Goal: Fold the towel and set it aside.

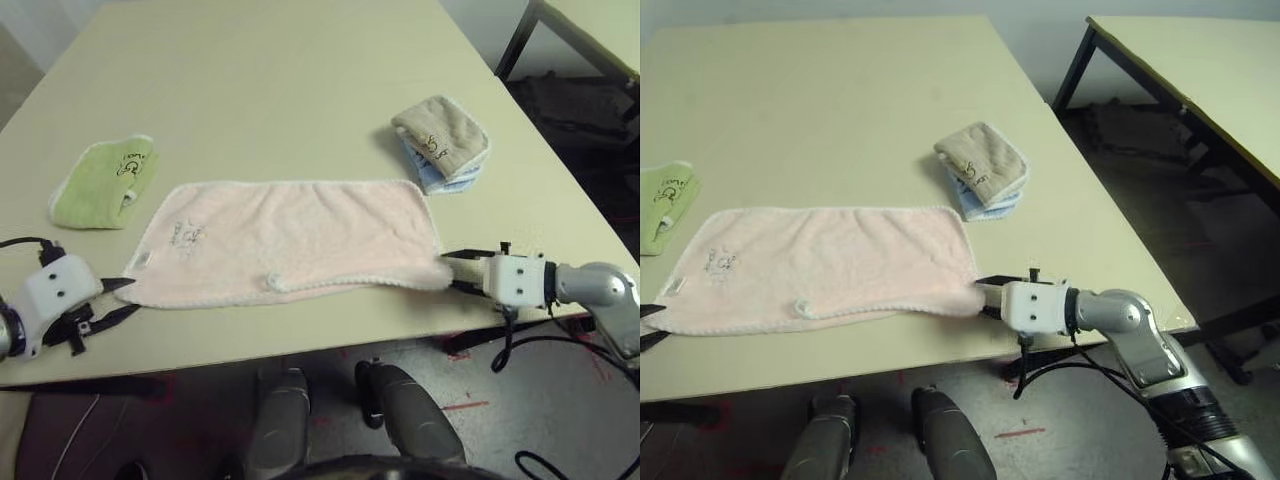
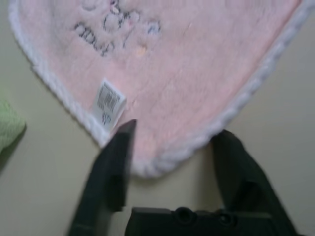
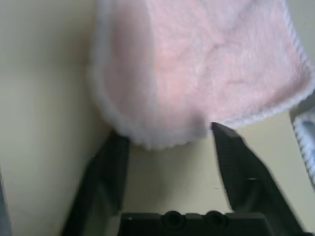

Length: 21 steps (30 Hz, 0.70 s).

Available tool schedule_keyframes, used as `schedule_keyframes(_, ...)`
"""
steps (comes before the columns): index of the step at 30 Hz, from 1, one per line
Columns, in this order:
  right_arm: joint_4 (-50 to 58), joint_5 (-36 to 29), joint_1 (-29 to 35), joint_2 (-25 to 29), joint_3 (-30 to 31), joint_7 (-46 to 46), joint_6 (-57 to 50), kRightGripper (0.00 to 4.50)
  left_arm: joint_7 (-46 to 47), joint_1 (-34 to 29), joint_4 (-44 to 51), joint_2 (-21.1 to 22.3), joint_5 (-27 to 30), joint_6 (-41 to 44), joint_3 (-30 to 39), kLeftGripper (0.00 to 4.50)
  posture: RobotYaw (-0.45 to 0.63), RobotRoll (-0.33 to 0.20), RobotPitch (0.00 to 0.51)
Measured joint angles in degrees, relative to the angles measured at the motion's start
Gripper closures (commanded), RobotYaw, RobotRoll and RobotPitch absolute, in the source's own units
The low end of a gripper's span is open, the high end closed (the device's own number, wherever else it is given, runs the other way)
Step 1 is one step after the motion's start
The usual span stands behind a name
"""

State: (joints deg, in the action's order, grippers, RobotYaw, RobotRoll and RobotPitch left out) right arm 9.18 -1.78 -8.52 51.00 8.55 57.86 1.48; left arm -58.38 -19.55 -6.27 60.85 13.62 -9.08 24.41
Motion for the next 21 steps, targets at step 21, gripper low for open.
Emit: schedule_keyframes(21,31.39,4.42,5.60,1.29,3.02,-9.76,-40.14,0.04,-0.60,-6.36,18.16,-3.96,3.18,16.66,2.08,0.04,-0.07,0.000,0.200)
